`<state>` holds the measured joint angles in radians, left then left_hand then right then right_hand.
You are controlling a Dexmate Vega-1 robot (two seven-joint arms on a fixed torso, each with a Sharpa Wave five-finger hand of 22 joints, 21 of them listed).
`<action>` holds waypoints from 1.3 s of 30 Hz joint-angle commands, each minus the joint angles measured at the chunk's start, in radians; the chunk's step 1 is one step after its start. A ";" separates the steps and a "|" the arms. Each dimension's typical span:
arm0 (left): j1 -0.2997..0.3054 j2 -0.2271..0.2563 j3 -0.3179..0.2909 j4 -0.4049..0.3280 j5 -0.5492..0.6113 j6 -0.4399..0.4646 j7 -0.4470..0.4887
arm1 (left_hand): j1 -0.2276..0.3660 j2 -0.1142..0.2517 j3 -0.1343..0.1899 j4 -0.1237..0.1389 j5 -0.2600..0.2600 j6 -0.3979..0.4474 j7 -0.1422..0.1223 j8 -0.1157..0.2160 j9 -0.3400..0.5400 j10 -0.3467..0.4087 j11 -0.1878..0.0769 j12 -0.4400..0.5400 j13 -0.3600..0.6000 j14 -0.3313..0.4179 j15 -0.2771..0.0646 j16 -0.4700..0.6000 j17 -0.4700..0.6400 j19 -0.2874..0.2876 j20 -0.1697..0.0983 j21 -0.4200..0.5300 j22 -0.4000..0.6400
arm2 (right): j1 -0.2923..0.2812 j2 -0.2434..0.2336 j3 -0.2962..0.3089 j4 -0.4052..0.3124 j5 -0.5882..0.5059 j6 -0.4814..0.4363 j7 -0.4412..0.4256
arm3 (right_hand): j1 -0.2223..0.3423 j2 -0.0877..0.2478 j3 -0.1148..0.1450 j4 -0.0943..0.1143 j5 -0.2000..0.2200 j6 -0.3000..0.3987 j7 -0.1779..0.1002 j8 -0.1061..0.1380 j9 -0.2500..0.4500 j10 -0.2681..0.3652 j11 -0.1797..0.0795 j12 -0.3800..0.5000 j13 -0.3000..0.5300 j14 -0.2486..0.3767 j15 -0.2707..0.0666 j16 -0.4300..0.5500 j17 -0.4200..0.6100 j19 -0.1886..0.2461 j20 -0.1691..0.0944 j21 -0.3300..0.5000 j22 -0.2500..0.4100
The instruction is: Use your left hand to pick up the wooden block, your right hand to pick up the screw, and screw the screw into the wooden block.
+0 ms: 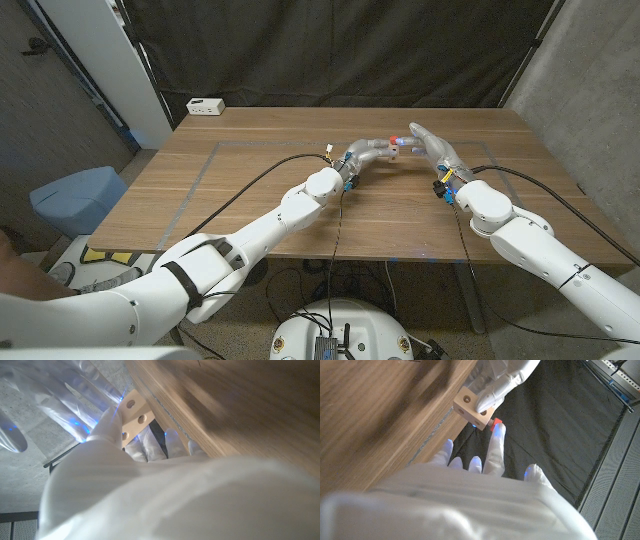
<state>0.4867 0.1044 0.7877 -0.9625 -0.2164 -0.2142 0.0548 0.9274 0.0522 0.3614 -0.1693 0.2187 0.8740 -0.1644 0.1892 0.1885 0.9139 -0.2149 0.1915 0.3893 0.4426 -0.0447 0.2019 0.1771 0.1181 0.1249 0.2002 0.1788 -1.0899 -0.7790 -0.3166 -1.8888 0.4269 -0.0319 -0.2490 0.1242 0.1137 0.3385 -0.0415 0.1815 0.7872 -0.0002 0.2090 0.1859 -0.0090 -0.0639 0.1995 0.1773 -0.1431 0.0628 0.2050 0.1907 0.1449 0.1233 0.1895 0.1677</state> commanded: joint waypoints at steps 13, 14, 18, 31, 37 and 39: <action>0.011 0.010 0.002 -0.032 0.009 0.006 0.008 | 0.010 0.018 0.017 0.011 0.005 0.020 0.011 0.008 0.005 0.009 0.000 0.020 0.023 0.006 -0.055 0.000 0.003 -0.004 0.005 0.006 0.005 | -0.001 0.004 0.016 0.020 0.013 0.003 -0.006 | -0.004 -0.013 0.002 -0.005 0.001 -0.082 -0.017 -0.031 0.005 -0.025 0.015 -0.015 0.003 -0.004 -0.010 0.001 0.005 0.005 -0.082 0.000 0.000; 0.012 0.011 0.002 -0.035 0.009 0.006 0.009 | 0.010 0.017 0.017 0.011 0.005 0.020 0.010 0.008 0.005 0.009 0.000 0.020 0.023 0.006 -0.056 0.000 0.002 -0.004 0.005 0.006 0.005 | 0.000 0.003 0.015 0.023 0.010 0.007 -0.004 | -0.004 -0.013 0.002 -0.005 0.001 -0.086 -0.018 -0.032 0.005 -0.026 0.016 -0.015 0.003 -0.004 -0.011 0.001 0.005 0.004 -0.082 0.000 0.000; 0.017 0.016 0.002 -0.048 0.011 0.011 0.013 | 0.009 0.017 0.016 0.012 0.005 0.019 0.010 0.008 0.005 0.009 0.000 0.020 0.023 0.006 -0.056 0.000 0.003 -0.005 0.005 0.005 0.005 | 0.004 0.007 0.014 0.030 0.009 0.011 -0.005 | -0.008 -0.014 0.001 -0.004 0.001 -0.108 -0.020 -0.036 0.005 -0.038 0.014 -0.018 0.003 -0.007 -0.009 0.000 0.005 0.003 -0.081 -0.001 0.000; 0.033 0.032 0.002 -0.085 0.014 0.027 0.017 | 0.010 0.016 0.016 0.011 0.004 0.019 0.011 0.008 0.005 0.008 0.000 0.020 0.023 0.006 -0.056 0.000 0.003 -0.004 0.005 0.006 0.005 | 0.019 0.005 0.008 0.041 0.013 0.019 0.018 | -0.020 -0.019 -0.001 -0.002 0.002 -0.176 -0.032 -0.037 0.006 -0.069 0.011 -0.020 0.004 -0.022 0.023 -0.005 0.007 -0.001 -0.009 -0.002 0.000; 0.036 0.036 0.002 -0.093 0.015 0.029 0.017 | 0.010 0.017 0.016 0.011 0.004 0.019 0.011 0.008 0.005 0.009 0.000 0.020 0.022 0.006 -0.056 0.000 0.003 -0.004 0.005 0.006 0.005 | 0.034 0.004 0.001 0.049 0.019 0.017 0.040 | -0.030 -0.022 -0.004 0.001 0.002 -0.214 -0.039 -0.039 0.006 -0.091 0.017 -0.022 0.004 -0.040 0.033 -0.009 0.010 -0.012 0.000 -0.005 0.001; 0.037 0.038 0.002 -0.096 0.015 0.030 0.017 | 0.010 0.017 0.016 0.012 0.004 0.020 0.011 0.009 0.005 0.009 0.000 0.020 0.022 0.006 -0.056 0.000 0.003 -0.004 0.005 0.006 0.005 | 0.039 0.001 -0.004 0.054 0.018 0.021 0.050 | -0.032 -0.022 -0.004 0.002 0.002 -0.225 -0.043 -0.039 0.006 -0.102 0.017 -0.024 0.004 -0.046 0.032 -0.011 0.010 -0.019 0.004 -0.007 0.001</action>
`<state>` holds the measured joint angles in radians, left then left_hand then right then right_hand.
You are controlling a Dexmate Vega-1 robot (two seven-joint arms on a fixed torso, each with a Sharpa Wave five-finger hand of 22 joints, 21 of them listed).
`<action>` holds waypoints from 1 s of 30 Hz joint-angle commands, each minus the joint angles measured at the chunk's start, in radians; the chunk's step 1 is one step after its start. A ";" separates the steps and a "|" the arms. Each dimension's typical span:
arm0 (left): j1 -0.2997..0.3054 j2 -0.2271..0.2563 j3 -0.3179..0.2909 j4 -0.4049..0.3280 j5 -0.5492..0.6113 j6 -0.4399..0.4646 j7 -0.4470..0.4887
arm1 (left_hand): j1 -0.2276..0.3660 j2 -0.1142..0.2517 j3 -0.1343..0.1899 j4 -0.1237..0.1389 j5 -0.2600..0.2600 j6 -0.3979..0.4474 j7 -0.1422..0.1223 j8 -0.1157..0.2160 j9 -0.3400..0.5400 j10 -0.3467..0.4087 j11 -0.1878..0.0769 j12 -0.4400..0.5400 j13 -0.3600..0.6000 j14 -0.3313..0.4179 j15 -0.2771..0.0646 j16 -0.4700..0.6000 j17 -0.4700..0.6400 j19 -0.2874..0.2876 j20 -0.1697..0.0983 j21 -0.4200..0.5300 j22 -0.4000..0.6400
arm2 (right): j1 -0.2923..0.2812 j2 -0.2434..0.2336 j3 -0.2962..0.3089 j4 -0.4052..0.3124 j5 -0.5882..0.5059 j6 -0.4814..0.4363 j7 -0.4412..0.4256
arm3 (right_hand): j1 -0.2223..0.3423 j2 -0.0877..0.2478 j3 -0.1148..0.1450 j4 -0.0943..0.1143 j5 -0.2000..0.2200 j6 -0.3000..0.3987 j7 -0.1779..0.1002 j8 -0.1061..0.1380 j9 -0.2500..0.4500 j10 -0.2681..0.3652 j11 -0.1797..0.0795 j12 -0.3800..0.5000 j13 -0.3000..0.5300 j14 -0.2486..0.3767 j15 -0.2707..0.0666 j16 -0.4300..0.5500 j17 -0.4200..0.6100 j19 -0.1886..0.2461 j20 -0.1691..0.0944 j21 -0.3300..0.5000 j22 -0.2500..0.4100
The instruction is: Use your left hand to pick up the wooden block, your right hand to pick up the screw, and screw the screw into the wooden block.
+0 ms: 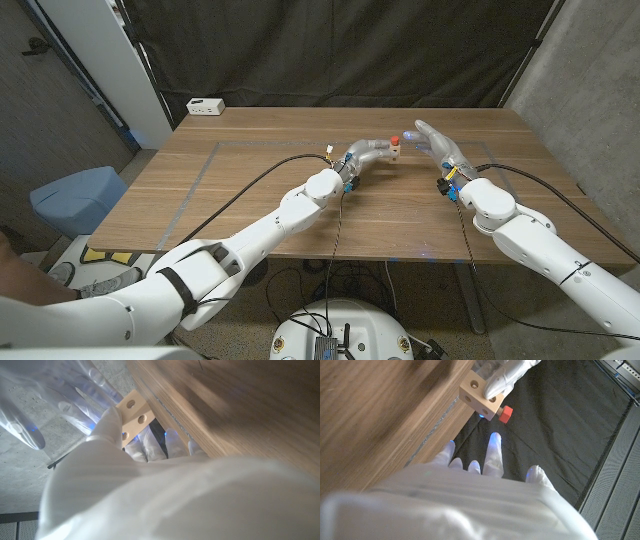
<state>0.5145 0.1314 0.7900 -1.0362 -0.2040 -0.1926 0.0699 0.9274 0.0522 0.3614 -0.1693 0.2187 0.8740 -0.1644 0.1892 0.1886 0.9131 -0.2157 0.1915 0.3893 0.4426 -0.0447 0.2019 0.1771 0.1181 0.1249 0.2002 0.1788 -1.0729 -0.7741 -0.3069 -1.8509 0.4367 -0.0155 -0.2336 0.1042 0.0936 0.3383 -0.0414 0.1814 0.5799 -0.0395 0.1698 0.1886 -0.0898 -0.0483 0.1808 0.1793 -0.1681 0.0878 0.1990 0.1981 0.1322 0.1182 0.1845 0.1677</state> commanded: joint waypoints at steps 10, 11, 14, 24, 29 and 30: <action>0.006 0.011 0.000 -0.017 0.002 0.006 -0.004 | 0.009 0.017 0.016 0.012 0.004 0.018 0.011 0.008 0.004 0.009 0.001 0.020 0.022 0.006 -0.056 0.000 0.003 -0.004 0.005 0.006 0.005 | 0.046 -0.005 -0.030 0.031 0.013 0.007 0.068 | -0.026 -0.004 -0.008 0.009 0.002 -0.046 -0.012 0.003 0.002 -0.058 0.001 -0.009 0.002 -0.047 0.014 -0.009 0.006 -0.031 0.011 -0.007 0.001; 0.006 0.010 0.000 -0.017 0.002 0.006 -0.005 | 0.010 0.017 0.016 0.012 0.004 0.019 0.011 0.008 0.004 0.009 0.001 0.020 0.022 0.006 -0.057 0.000 0.003 -0.004 0.005 0.006 0.005 | 0.046 -0.005 -0.030 0.032 0.013 0.008 0.068 | -0.026 -0.004 -0.008 0.009 0.003 -0.047 -0.012 0.003 0.002 -0.059 0.001 -0.008 0.002 -0.047 0.013 -0.009 0.006 -0.033 0.012 -0.007 0.001; 0.005 0.010 0.000 -0.016 0.003 0.006 -0.004 | 0.010 0.018 0.016 0.012 0.004 0.018 0.010 0.008 0.004 0.009 0.001 0.020 0.022 0.006 -0.056 0.000 0.003 -0.003 0.006 0.006 0.005 | 0.057 -0.002 -0.036 0.039 0.016 0.007 0.077 | -0.028 -0.005 -0.008 0.010 0.003 -0.047 -0.012 0.004 0.002 -0.062 0.001 -0.008 0.002 -0.050 0.014 -0.009 0.006 -0.035 0.013 -0.007 0.001; 0.005 0.010 0.000 -0.017 0.002 0.010 -0.004 | 0.009 0.018 0.015 0.013 0.004 0.019 0.012 0.008 0.004 0.009 0.001 0.020 0.022 0.006 -0.055 0.001 0.003 -0.003 0.005 0.006 0.005 | 0.074 0.003 -0.049 0.056 0.017 0.016 0.096 | -0.033 -0.005 -0.009 0.012 0.003 -0.032 -0.015 0.014 0.002 -0.062 0.002 -0.003 0.002 -0.055 0.013 -0.008 0.007 -0.041 0.016 -0.006 0.002; 0.002 0.007 0.001 -0.012 0.002 0.010 -0.005 | 0.010 0.018 0.015 0.012 0.004 0.018 0.010 0.008 0.004 0.009 0.001 0.020 0.022 0.006 -0.056 0.001 0.003 -0.004 0.005 0.006 0.005 | 0.075 0.002 -0.050 0.056 0.021 0.012 0.097 | -0.034 -0.006 -0.008 0.013 0.004 -0.015 -0.011 0.022 0.002 -0.059 -0.002 0.000 0.002 -0.055 0.013 -0.006 0.007 -0.042 0.018 -0.004 0.002; 0.002 0.006 0.001 -0.010 0.002 0.009 -0.006 | 0.009 0.018 0.015 0.013 0.004 0.018 0.011 0.008 0.004 0.008 0.001 0.020 0.022 0.006 -0.056 0.001 0.003 -0.004 0.005 0.006 0.005 | 0.075 0.000 -0.051 0.056 0.020 0.013 0.099 | -0.034 -0.006 -0.008 0.013 0.004 -0.011 -0.012 0.023 0.001 -0.057 -0.002 0.001 0.002 -0.054 0.013 -0.006 0.006 -0.043 0.018 -0.004 0.002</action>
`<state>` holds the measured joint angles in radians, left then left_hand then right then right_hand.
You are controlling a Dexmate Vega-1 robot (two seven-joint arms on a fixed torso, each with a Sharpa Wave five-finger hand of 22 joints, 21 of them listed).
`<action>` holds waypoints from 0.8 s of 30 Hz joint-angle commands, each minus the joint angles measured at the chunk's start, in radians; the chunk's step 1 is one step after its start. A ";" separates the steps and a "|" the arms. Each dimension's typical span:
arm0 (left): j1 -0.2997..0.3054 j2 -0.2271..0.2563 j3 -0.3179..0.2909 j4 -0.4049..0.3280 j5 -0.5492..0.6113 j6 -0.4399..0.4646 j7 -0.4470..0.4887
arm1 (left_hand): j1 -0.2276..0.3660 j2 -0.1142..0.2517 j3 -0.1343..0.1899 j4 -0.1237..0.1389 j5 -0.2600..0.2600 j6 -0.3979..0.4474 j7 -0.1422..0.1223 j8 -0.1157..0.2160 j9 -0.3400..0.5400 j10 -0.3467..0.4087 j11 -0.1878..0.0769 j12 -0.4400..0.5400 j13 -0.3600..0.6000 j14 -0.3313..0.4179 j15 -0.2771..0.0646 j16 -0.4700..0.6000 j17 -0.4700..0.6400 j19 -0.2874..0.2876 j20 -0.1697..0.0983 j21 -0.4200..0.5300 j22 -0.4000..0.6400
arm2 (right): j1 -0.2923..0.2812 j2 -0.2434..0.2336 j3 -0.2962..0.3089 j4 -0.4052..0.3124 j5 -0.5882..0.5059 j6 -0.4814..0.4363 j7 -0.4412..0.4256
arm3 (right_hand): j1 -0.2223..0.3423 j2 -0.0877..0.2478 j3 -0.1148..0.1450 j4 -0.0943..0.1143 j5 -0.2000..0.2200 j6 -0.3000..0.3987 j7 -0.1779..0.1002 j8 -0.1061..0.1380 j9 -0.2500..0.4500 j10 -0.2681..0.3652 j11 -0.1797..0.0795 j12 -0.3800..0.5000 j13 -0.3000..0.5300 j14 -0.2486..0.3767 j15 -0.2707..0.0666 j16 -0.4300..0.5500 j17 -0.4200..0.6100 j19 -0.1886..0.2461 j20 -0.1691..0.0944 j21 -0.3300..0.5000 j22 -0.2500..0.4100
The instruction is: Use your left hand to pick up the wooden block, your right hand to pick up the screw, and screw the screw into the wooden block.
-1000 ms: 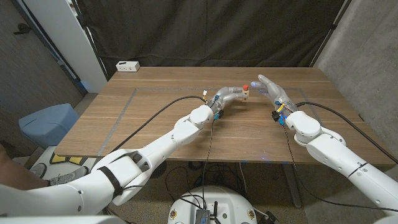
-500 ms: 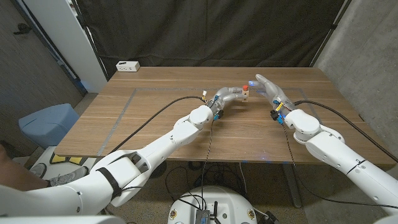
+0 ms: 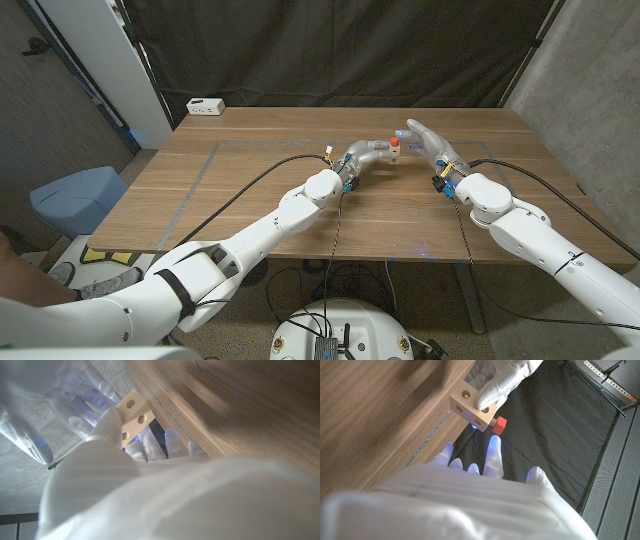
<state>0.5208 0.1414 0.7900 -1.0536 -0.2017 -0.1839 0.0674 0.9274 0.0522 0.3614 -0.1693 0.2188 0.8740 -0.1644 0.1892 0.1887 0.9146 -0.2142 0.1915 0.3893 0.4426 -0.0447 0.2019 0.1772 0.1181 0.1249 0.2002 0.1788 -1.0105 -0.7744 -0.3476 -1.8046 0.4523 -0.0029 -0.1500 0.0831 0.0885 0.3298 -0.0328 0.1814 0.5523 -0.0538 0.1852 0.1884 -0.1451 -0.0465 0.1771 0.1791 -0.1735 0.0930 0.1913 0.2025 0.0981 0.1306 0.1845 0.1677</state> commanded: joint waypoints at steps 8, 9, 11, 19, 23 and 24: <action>-0.008 -0.008 0.003 0.014 0.001 -0.002 -0.004 | 0.009 0.018 0.015 0.013 0.004 0.018 0.010 0.008 0.004 0.006 -0.001 0.020 0.022 0.006 -0.054 0.001 0.003 -0.004 0.005 0.006 0.005 | 0.015 -0.003 -0.012 0.012 0.007 0.003 0.024 | -0.015 -0.001 0.001 0.005 0.005 0.034 0.007 0.014 0.002 0.003 -0.007 0.009 0.002 -0.048 0.007 0.004 0.002 -0.007 0.007 -0.002 0.002; -0.008 -0.008 0.003 0.015 0.001 -0.002 -0.004 | 0.009 0.018 0.016 0.012 0.004 0.019 0.011 0.008 0.004 0.007 -0.001 0.020 0.022 0.006 -0.054 0.001 0.003 -0.003 0.006 0.006 0.005 | 0.015 -0.004 -0.013 0.013 0.006 0.004 0.025 | -0.015 -0.001 0.002 0.005 0.005 0.039 0.009 0.016 0.002 0.004 -0.006 0.009 0.002 -0.047 0.006 0.005 0.001 -0.007 0.008 -0.001 0.002; -0.008 -0.009 0.003 0.014 0.000 -0.002 -0.004 | 0.010 0.018 0.016 0.012 0.004 0.018 0.010 0.008 0.004 0.007 -0.001 0.020 0.022 0.006 -0.055 0.001 0.003 -0.003 0.005 0.006 0.005 | 0.014 -0.005 -0.012 0.011 0.005 0.004 0.023 | -0.015 0.000 0.002 0.005 0.005 0.047 0.010 0.018 0.002 0.008 -0.006 0.011 0.002 -0.045 0.005 0.006 0.001 -0.007 0.007 -0.001 0.002; -0.008 -0.009 0.003 0.014 0.000 -0.001 -0.003 | 0.009 0.018 0.016 0.013 0.004 0.018 0.011 0.008 0.004 0.008 -0.001 0.020 0.022 0.007 -0.055 0.001 0.003 -0.004 0.005 0.006 0.005 | 0.008 -0.008 -0.009 0.006 0.005 0.002 0.017 | -0.015 0.000 0.004 0.004 0.006 0.061 0.014 0.022 0.002 0.015 -0.008 0.014 0.001 -0.041 0.004 0.008 0.000 -0.004 0.007 0.001 0.002; -0.007 -0.009 0.004 0.012 0.000 -0.002 -0.003 | 0.009 0.018 0.016 0.012 0.004 0.017 0.011 0.008 0.004 0.008 0.000 0.020 0.022 0.007 -0.055 0.001 0.003 -0.004 0.005 0.006 0.005 | 0.005 -0.009 -0.008 0.002 0.007 -0.001 0.015 | -0.014 0.001 0.005 0.004 0.006 0.067 0.015 0.024 0.002 0.017 -0.011 0.014 0.001 -0.038 0.003 0.009 0.000 -0.003 0.007 0.002 0.002; -0.007 -0.008 0.004 0.012 0.001 -0.002 -0.004 | 0.009 0.018 0.016 0.013 0.004 0.017 0.011 0.008 0.004 0.008 0.000 0.020 0.022 0.007 -0.055 0.001 0.003 -0.004 0.005 0.006 0.005 | 0.005 -0.010 -0.009 0.003 0.005 0.002 0.016 | -0.014 0.001 0.005 0.004 0.006 0.067 0.015 0.023 0.002 0.019 -0.010 0.015 0.001 -0.038 0.003 0.009 0.000 -0.003 0.007 0.002 0.002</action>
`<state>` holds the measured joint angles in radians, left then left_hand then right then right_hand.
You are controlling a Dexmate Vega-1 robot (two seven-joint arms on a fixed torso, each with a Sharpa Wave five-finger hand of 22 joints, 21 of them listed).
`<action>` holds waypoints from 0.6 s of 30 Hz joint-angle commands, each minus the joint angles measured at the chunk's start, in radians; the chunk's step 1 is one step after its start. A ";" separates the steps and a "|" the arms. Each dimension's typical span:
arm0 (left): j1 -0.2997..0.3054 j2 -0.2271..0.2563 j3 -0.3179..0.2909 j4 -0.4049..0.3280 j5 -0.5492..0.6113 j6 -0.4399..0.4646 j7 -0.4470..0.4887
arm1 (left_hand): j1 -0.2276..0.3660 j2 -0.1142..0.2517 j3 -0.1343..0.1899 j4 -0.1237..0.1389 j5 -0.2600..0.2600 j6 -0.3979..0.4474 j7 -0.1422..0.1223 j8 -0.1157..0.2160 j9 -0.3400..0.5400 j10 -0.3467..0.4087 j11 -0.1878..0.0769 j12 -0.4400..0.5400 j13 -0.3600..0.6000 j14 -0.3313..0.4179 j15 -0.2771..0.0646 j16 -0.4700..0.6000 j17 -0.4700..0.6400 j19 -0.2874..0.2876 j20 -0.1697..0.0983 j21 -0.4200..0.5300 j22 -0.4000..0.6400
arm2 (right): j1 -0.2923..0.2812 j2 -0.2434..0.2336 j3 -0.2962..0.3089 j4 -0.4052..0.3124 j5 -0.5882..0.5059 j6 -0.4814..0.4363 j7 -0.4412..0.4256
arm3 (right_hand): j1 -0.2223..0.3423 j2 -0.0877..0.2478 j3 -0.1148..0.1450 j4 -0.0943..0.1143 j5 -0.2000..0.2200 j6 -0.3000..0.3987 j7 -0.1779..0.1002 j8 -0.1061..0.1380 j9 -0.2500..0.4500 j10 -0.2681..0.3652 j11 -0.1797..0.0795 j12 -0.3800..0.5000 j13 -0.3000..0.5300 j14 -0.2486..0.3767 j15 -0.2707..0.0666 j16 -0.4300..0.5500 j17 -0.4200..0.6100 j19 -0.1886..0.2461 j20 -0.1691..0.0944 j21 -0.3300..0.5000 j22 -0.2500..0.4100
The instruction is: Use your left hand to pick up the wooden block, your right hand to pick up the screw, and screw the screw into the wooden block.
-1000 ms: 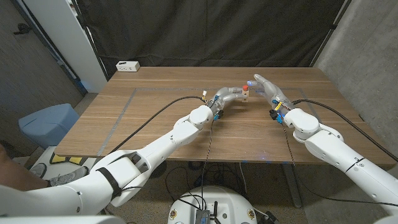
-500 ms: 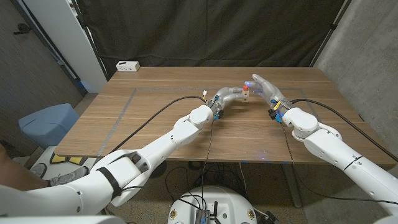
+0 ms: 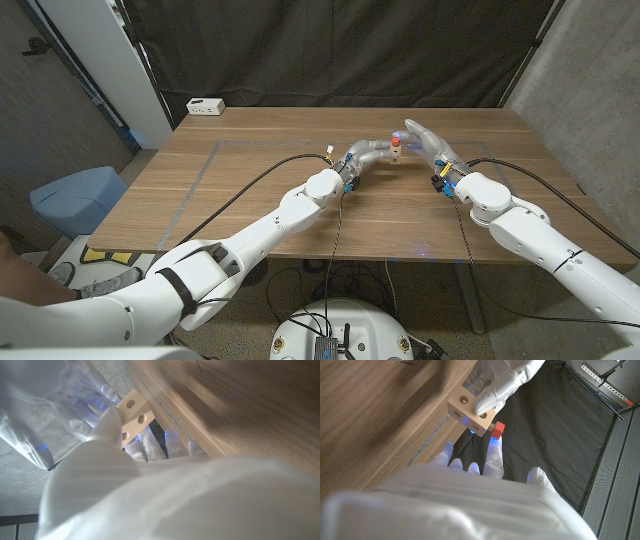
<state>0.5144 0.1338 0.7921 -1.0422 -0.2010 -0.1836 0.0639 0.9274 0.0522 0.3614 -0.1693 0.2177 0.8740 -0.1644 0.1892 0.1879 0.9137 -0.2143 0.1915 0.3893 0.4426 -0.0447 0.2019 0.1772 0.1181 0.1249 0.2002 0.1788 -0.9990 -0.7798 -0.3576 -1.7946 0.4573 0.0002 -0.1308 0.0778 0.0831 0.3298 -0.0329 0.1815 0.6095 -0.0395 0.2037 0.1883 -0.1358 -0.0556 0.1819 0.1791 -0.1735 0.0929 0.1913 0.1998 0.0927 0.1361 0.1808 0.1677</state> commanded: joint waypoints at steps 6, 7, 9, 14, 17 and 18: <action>0.003 0.001 0.001 -0.006 -0.001 0.000 0.002 | 0.009 0.017 0.016 0.012 0.005 0.017 0.012 0.008 0.005 0.008 0.000 0.020 0.022 0.006 -0.054 0.000 0.003 -0.004 0.006 0.006 0.005 | -0.014 -0.005 0.004 -0.012 0.003 -0.005 -0.011 | -0.008 0.007 0.006 0.003 0.006 0.016 0.001 0.006 0.002 0.014 -0.002 0.012 0.002 -0.035 0.001 0.010 0.002 0.004 0.003 0.006 0.002; 0.004 0.002 0.001 -0.007 0.000 0.001 0.002 | 0.009 0.017 0.016 0.012 0.005 0.017 0.012 0.008 0.005 0.008 0.000 0.020 0.022 0.006 -0.055 0.000 0.003 -0.004 0.005 0.006 0.005 | -0.015 -0.005 0.005 -0.014 0.004 -0.007 -0.014 | -0.008 0.007 0.007 0.003 0.006 0.017 0.002 0.006 0.002 0.015 -0.002 0.012 0.002 -0.034 0.001 0.010 0.002 0.004 0.003 0.007 0.002; 0.005 0.003 0.001 -0.008 0.000 0.001 0.003 | 0.009 0.018 0.016 0.013 0.005 0.017 0.011 0.008 0.005 0.008 0.000 0.020 0.022 0.006 -0.054 0.000 0.003 -0.004 0.006 0.006 0.005 | -0.016 -0.005 0.005 -0.015 0.003 -0.006 -0.015 | -0.007 0.007 0.007 0.003 0.007 0.019 0.002 0.006 0.002 0.017 -0.002 0.012 0.002 -0.033 0.002 0.011 0.001 0.004 0.004 0.007 0.002; 0.007 0.005 0.000 -0.012 0.000 0.003 0.004 | 0.010 0.019 0.016 0.012 0.005 0.017 0.009 0.008 0.005 0.008 0.000 0.021 0.023 0.006 -0.055 0.000 0.003 -0.004 0.005 0.006 0.005 | -0.022 -0.003 0.008 -0.019 0.005 -0.010 -0.024 | -0.005 0.008 0.009 0.001 0.007 0.024 0.004 0.007 0.002 0.023 -0.002 0.014 0.002 -0.030 0.001 0.012 0.000 0.006 0.004 0.008 0.002; 0.006 0.005 -0.001 -0.010 -0.001 0.002 0.004 | 0.009 0.018 0.016 0.012 0.005 0.018 0.011 0.008 0.005 0.009 0.000 0.021 0.023 0.006 -0.055 0.000 0.003 -0.004 0.006 0.006 0.005 | -0.024 -0.002 0.010 -0.021 0.005 -0.014 -0.031 | -0.005 0.008 0.010 0.001 0.007 0.027 0.003 0.007 0.002 0.026 -0.002 0.015 0.002 -0.028 0.001 0.012 0.000 0.007 0.004 0.008 0.002; 0.006 0.004 0.000 -0.009 -0.001 0.001 0.002 | 0.009 0.018 0.016 0.012 0.005 0.017 0.012 0.008 0.005 0.009 0.000 0.021 0.023 0.006 -0.054 0.000 0.003 -0.004 0.006 0.006 0.005 | -0.025 -0.002 0.010 -0.020 0.005 -0.012 -0.031 | -0.005 0.008 0.010 0.001 0.007 0.029 0.003 0.008 0.002 0.027 -0.003 0.015 0.002 -0.028 0.001 0.012 0.000 0.008 0.005 0.008 0.002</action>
<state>0.5172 0.1359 0.7929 -1.0480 -0.2010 -0.1842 0.0650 0.9274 0.0522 0.3614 -0.1693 0.2188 0.8740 -0.1644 0.1892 0.1888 0.9123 -0.2135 0.1915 0.3893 0.4426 -0.0447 0.2019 0.1772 0.1181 0.1248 0.2002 0.1788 -1.0143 -0.7833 -0.3532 -1.8083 0.4601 -0.0048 -0.1459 0.0779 0.0831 0.3298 -0.0329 0.1814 0.6307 -0.0360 0.2047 0.1881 -0.1159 -0.0571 0.1925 0.1790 -0.1735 0.0929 0.1973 0.1999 0.0927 0.1360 0.1828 0.1677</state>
